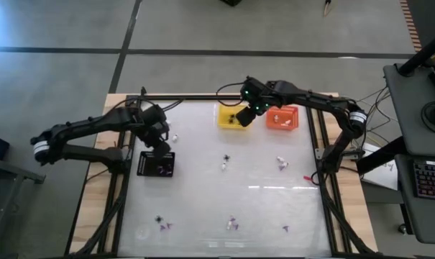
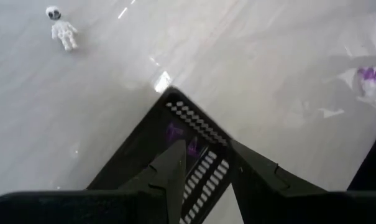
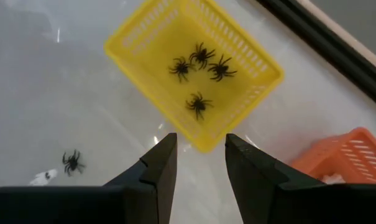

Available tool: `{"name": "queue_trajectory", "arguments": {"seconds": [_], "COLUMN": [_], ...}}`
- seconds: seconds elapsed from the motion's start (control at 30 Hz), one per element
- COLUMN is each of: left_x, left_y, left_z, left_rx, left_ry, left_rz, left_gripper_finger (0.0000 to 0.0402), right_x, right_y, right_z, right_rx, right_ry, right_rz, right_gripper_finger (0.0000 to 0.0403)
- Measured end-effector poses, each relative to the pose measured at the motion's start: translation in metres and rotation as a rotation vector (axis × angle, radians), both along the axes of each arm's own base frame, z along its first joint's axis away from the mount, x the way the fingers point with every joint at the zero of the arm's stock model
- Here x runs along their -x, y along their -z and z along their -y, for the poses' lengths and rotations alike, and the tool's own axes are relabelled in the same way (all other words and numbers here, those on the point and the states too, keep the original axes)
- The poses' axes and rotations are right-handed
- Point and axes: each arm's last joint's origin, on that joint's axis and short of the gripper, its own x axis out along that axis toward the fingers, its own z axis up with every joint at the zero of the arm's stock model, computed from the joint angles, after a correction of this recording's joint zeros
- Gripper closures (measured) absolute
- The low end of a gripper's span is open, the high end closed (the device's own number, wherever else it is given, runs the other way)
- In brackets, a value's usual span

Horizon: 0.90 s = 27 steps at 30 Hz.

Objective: Sort Halloween decoration
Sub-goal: Put the white skeleton toy into the orange bin

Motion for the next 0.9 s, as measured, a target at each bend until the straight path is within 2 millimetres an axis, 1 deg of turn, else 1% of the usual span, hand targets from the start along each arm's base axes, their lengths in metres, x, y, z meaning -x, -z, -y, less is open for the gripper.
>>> {"name": "queue_trajectory", "arguments": {"seconds": [0.17, 0.33, 0.43, 0.53, 0.67, 0.77, 0.9], "left_x": [-0.008, -0.017, -0.021, -0.024, -0.028, -0.036, -0.047], "left_y": [0.004, 0.006, 0.008, 0.011, 0.020, 0.029, 0.045], "left_z": [-0.004, -0.008, -0.011, -0.014, -0.020, -0.024, -0.034], "left_rx": [-0.007, -0.027, -0.068, -0.123, -0.181, -0.190, -0.184], "left_ry": [0.000, 0.004, -0.008, -0.028, -0.095, -0.098, -0.093], "left_rz": [0.015, 0.052, 0.054, 0.019, -0.061, -0.092, -0.133], "left_gripper_finger": [0.0299, 0.0299, 0.0299, 0.0299, 0.0299, 0.0299, 0.0299], "right_x": [0.002, 0.005, 0.003, 0.000, -0.004, -0.006, -0.007], "right_y": [0.002, 0.005, 0.005, 0.005, 0.005, 0.005, 0.005], "right_z": [-0.011, -0.027, -0.037, -0.046, -0.056, -0.062, -0.064], "right_rx": [-0.033, -0.079, -0.084, -0.085, -0.083, -0.081, -0.084], "right_ry": [-0.026, -0.041, -0.061, -0.072, -0.105, -0.122, -0.120], "right_rz": [-0.066, -0.145, -0.168, -0.169, -0.171, -0.171, -0.168], "right_gripper_finger": [0.0271, 0.0270, 0.0269, 0.0269, 0.0268, 0.0270, 0.0269]}}
